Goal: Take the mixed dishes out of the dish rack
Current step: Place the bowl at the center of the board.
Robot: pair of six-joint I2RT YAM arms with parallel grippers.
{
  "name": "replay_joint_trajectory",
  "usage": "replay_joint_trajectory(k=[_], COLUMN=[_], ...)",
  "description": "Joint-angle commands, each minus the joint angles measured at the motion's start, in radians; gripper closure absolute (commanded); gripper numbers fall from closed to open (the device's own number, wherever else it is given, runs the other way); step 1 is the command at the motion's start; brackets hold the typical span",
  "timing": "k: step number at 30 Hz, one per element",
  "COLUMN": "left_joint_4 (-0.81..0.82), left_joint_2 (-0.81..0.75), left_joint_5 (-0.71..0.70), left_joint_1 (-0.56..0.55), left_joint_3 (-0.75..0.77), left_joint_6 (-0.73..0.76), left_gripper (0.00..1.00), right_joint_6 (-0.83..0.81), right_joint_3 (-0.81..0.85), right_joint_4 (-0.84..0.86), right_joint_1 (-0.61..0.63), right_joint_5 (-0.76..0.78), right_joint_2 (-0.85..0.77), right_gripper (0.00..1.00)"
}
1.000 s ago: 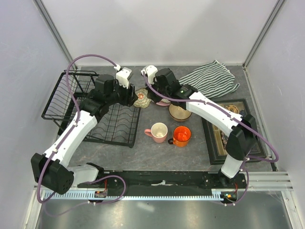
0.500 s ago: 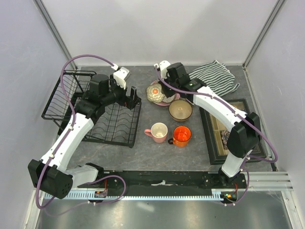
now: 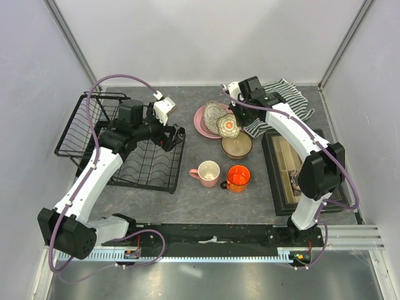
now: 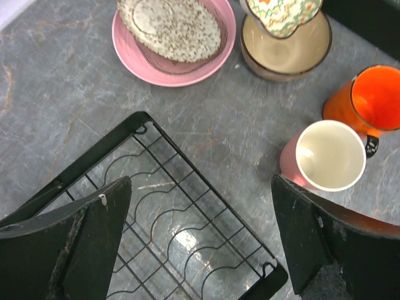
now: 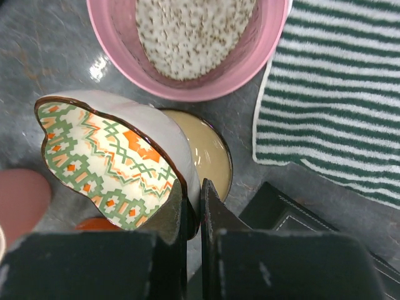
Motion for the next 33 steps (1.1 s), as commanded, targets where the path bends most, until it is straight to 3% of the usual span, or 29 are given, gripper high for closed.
replay_joint_trajectory(k=[1,33], left_joint_4=[-0.025,-0.054], left_joint_2=[0.005,0.016], left_joint_5=[0.04,0.068], left_joint_1=[0.005,0.007], left_joint_3=[0.018,-0.001], left_joint_6=[0.074,0.102], left_gripper=[0.01,0.01], right_joint_6=[-0.071,-0.14], right_joint_3=[0.036,-0.075], right_joint_4=[-0.069,-0.031], right_joint_1=[-0.029,-0.05], right_joint_5=[-0.018,-0.055], right_joint_2=[0.036,0.188], right_gripper=[1.0,0.97])
